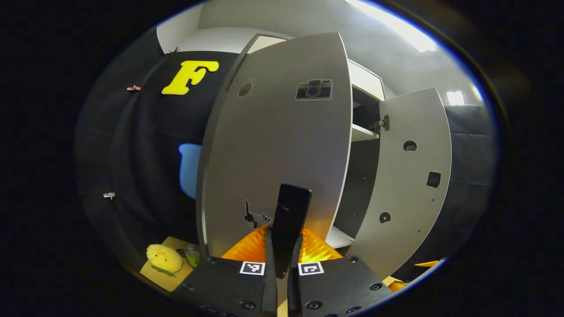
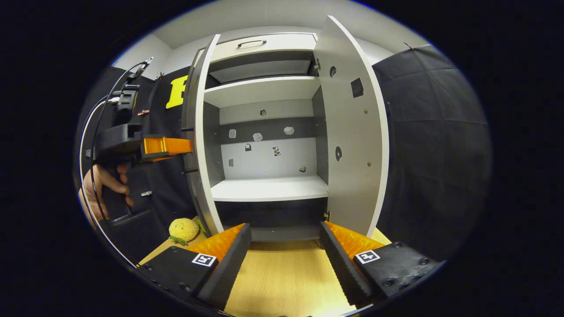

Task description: Open the right door of the double-door shoe cabinet with the right hand, and open the left door with the left hand.

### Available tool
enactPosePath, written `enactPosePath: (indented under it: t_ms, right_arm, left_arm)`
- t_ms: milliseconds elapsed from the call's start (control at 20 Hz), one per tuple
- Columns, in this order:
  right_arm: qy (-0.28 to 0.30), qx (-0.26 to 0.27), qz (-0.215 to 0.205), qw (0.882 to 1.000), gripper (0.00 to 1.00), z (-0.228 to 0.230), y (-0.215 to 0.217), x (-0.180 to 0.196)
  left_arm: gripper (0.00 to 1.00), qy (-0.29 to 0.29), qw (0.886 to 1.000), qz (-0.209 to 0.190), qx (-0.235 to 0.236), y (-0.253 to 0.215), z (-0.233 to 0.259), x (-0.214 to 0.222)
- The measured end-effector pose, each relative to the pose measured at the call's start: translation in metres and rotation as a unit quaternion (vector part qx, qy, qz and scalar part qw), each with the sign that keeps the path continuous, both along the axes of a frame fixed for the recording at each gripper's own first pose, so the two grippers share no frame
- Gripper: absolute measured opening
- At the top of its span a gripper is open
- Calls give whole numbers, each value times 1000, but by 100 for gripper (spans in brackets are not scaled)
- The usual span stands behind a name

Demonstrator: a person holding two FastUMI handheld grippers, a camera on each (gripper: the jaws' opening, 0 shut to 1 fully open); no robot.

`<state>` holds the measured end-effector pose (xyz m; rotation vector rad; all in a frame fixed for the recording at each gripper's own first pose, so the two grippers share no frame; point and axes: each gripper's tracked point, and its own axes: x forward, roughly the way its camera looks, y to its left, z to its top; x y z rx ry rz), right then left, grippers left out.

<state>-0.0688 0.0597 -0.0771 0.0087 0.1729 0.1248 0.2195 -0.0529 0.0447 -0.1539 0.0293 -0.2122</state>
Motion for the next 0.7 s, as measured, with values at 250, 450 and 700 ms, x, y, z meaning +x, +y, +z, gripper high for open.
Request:
enactPosePath:
  t_ms: [250, 450, 700]
  right_arm:
    - [-2, 0, -13, 1000, 98, 2, 13, -21]
    - [0, -11, -15, 1000, 98, 0, 21, -35]
    - [-15, -23, -33, 999, 98, 17, 5, -31]
  left_arm:
    - [13, -4, 999, 28, 26, 17, -1, -5]
    - [11, -5, 997, 63, 47, 40, -1, -4]
    - [5, 1, 992, 110, 57, 65, -2, -13]
